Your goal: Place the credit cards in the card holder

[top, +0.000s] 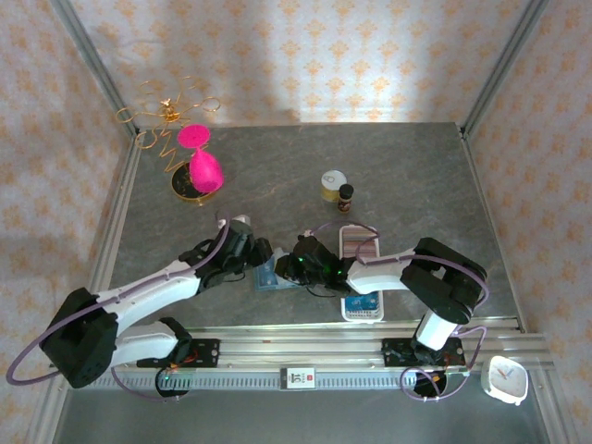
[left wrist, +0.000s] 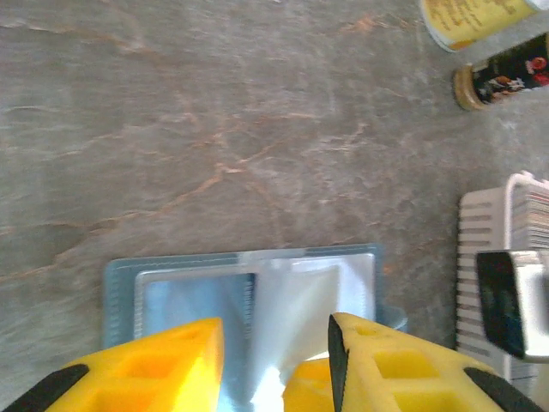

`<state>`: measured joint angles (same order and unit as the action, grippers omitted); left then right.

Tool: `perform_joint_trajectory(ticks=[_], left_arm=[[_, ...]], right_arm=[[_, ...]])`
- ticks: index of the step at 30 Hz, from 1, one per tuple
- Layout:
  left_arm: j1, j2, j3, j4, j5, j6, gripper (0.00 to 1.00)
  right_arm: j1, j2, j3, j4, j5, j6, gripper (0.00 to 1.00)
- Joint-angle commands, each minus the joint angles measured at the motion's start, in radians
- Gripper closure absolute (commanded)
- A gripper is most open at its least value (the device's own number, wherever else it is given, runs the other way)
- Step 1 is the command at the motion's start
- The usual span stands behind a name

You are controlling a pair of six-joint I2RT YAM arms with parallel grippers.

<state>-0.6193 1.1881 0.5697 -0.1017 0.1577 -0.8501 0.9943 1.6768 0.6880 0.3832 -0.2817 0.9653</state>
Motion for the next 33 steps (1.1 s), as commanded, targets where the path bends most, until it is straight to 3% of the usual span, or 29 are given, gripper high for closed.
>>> perform_joint_trajectory(ticks=[1,5,11,33], left_arm=[[0.006,0.064,0.045,0.014,0.073,0.040,0.61],[0.007,0.128,0.067,0.018,0.063,0.043,0.60],[0.007,0.186,0.060,0.089,0.134,0.040,0.61],[0.019,0.266,-0.005,0.100,0.094,0.094,0.72]], right_arm=[[0.008,0.006,-0.008,0.012,0.006,-0.005,0.77],[0.008,0.001,-0.008,0.014,0.004,-0.008,0.80],[0.008,-0.002,-0.007,0.011,0.002,-0.014,0.82],[0.009,-0.038,-0.002,0.007,-0.007,-0.049,0.82]])
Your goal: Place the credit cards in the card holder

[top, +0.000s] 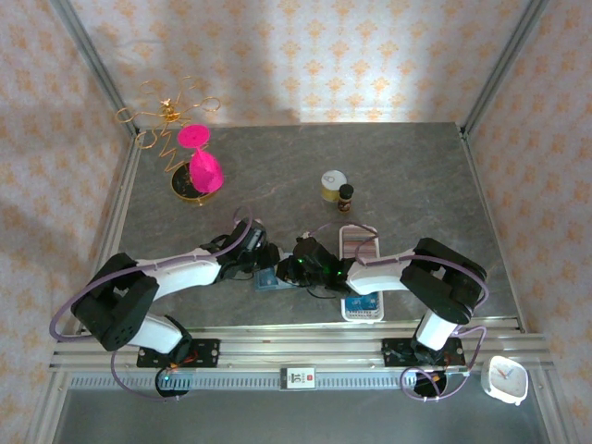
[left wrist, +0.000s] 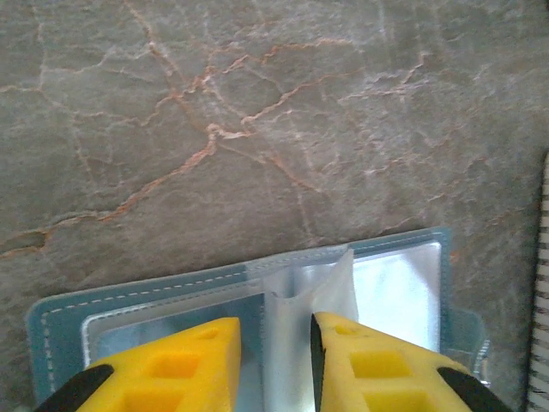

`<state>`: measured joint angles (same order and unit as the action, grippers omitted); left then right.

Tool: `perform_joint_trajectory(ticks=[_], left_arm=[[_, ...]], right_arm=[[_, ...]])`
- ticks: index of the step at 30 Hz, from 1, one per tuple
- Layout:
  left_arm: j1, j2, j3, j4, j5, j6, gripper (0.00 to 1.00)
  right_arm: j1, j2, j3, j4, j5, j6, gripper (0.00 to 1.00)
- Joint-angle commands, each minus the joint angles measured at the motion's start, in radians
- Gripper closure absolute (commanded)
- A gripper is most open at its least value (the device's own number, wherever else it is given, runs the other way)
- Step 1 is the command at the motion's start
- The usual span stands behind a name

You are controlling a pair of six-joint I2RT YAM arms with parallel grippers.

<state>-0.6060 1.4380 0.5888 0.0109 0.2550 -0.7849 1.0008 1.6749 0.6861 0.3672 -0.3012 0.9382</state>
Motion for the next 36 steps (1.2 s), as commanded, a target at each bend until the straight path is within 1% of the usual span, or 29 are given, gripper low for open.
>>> perform_joint_trajectory(ticks=[1,4,6,10,12,13,17,26,36], left_arm=[[0.005,0.011,-0.029,-0.015,-0.008,0.030,0.72],[0.009,-0.007,-0.049,-0.008,-0.015,0.030,0.72],[0.012,-0.012,-0.053,-0.008,-0.017,0.032,0.72],[0.012,-0.013,-0.059,-0.003,-0.011,0.032,0.72],[0.012,-0.016,-0.063,0.004,-0.007,0.032,0.72],[0.012,-0.019,-0.064,0.004,-0.006,0.032,0.72],[0.013,-0.029,-0.069,0.007,-0.008,0.030,0.71],[0.013,-0.039,-0.083,0.025,0.004,0.022,0.71],[0.014,-0.042,-0.086,0.035,0.011,0.019,0.71]], right_arm=[[0.004,-0.044,-0.002,0.019,0.017,-0.025,0.82],[0.005,-0.087,-0.015,0.009,0.051,-0.034,0.80],[0.004,-0.124,-0.021,-0.013,0.085,-0.046,0.76],[-0.001,-0.172,-0.025,-0.102,0.150,-0.046,0.69],[-0.012,-0.179,-0.029,-0.154,0.166,-0.023,0.63],[-0.016,-0.181,-0.036,-0.167,0.169,-0.014,0.61],[-0.029,-0.188,-0.072,-0.146,0.155,0.016,0.55],[-0.029,-0.123,-0.065,-0.074,0.057,0.013,0.54],[-0.022,-0.079,-0.052,-0.051,0.021,0.016,0.56]])
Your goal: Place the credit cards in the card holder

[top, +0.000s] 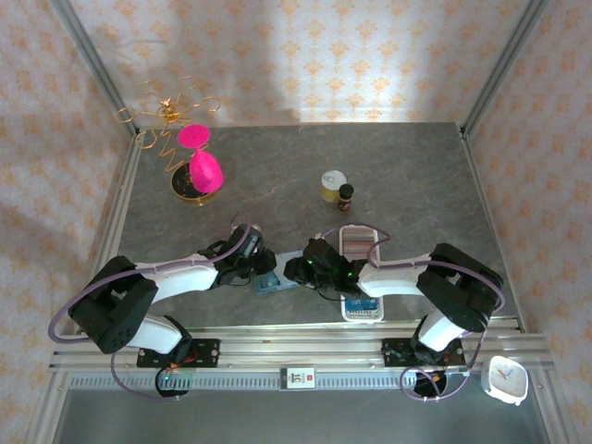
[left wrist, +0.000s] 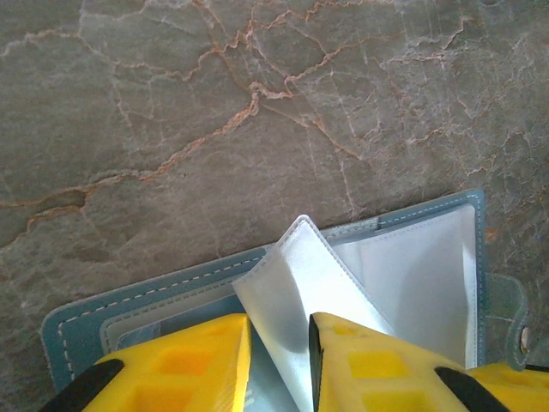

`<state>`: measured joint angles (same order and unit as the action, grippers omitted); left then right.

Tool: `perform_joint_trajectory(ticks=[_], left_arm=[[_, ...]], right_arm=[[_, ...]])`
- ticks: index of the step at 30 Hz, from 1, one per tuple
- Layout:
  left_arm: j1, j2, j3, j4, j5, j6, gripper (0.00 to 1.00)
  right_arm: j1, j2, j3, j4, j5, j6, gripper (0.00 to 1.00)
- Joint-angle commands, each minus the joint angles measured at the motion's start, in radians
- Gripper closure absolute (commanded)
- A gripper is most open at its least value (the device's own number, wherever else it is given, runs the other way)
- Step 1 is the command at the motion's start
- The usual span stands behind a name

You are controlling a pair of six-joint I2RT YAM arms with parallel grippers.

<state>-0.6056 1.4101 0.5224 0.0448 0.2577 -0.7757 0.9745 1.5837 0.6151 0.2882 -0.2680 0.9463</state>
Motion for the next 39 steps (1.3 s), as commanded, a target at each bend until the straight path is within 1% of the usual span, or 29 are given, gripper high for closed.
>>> perform_joint_trajectory(ticks=[1,8,13,18,21,24,27,31,33,35,36,37,39], left_arm=[[0.013,-0.014,-0.019,0.002,0.008,0.010,0.71],[0.013,-0.024,-0.019,0.009,0.020,0.007,0.71],[0.013,-0.050,-0.018,0.003,0.011,0.006,0.71],[0.013,-0.072,-0.012,-0.001,0.010,0.004,0.70],[0.012,-0.087,-0.010,-0.009,0.000,0.000,0.65],[0.018,-0.140,-0.009,-0.031,-0.038,-0.005,0.53],[0.029,-0.215,-0.005,-0.088,-0.115,-0.009,0.44],[0.054,-0.319,-0.016,-0.173,-0.229,-0.032,0.41],[0.066,-0.362,-0.026,-0.206,-0.267,-0.044,0.38],[0.076,-0.390,-0.037,-0.224,-0.281,-0.050,0.37],[0.079,-0.397,-0.041,-0.230,-0.277,-0.049,0.37],[0.078,-0.398,-0.045,-0.233,-0.270,-0.049,0.36],[0.078,-0.391,-0.056,-0.228,-0.244,-0.051,0.36]], right_arm=[[0.007,0.016,0.021,0.029,-0.014,0.009,0.57],[0.014,0.034,0.035,0.073,-0.028,0.008,0.60],[0.022,0.033,0.048,0.073,-0.019,0.001,0.66],[0.028,0.011,0.052,0.065,-0.008,-0.016,0.70],[0.033,0.017,0.058,0.072,-0.021,-0.028,0.71],[0.040,0.033,0.079,0.075,-0.043,-0.043,0.71],[0.051,0.051,0.102,0.095,-0.069,-0.059,0.67],[0.062,0.092,0.136,0.103,-0.103,-0.075,0.65],[0.065,0.118,0.152,0.102,-0.120,-0.076,0.65],[0.066,0.146,0.166,0.102,-0.135,-0.077,0.63],[0.068,0.158,0.172,0.102,-0.138,-0.078,0.60],[0.069,0.170,0.179,0.100,-0.144,-0.078,0.57],[0.070,0.185,0.188,0.100,-0.153,-0.079,0.54]])
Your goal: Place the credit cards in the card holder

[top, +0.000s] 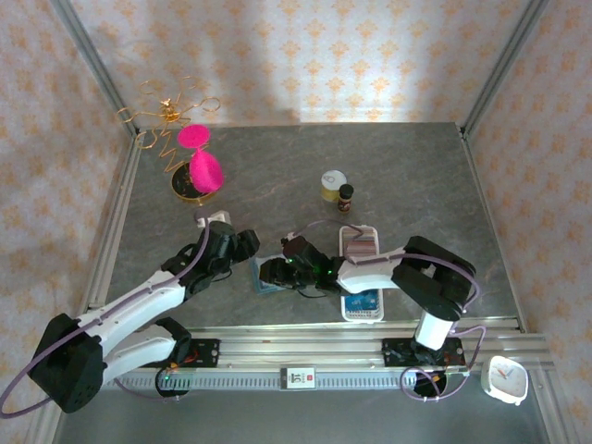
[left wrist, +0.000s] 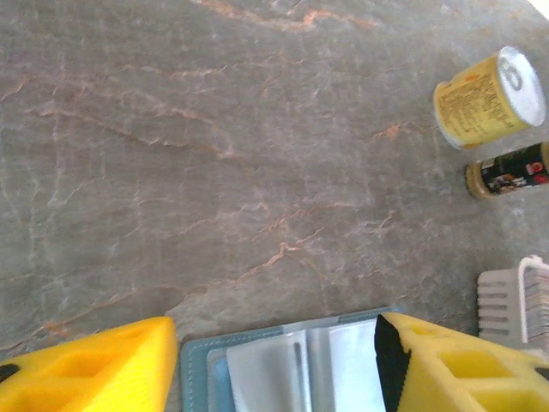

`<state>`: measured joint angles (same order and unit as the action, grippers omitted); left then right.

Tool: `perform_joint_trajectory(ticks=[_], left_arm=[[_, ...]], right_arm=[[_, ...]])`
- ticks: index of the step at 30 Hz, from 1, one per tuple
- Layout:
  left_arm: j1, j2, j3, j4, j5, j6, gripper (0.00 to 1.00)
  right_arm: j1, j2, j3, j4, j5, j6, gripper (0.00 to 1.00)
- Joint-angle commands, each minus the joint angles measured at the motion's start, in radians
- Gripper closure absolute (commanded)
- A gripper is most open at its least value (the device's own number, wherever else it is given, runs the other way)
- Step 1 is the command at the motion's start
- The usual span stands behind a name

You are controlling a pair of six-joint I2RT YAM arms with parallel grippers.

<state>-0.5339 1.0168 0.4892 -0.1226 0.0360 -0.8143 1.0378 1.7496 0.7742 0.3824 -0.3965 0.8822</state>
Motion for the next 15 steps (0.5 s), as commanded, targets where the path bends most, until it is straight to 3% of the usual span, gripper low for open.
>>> perform_joint_trajectory(ticks=[1,6,15], left_arm=[[0.009,0.010,-0.029,-0.048,0.001,-0.012,0.36],[0.008,0.064,-0.044,0.011,0.099,0.002,0.44],[0.007,0.160,-0.060,0.100,0.223,0.023,0.54]], right_arm=[[0.007,0.025,0.033,0.007,-0.029,-0.017,0.53],[0.007,0.027,0.050,-0.029,-0.039,-0.052,0.38],[0.007,-0.136,0.014,-0.116,0.099,-0.137,0.37]])
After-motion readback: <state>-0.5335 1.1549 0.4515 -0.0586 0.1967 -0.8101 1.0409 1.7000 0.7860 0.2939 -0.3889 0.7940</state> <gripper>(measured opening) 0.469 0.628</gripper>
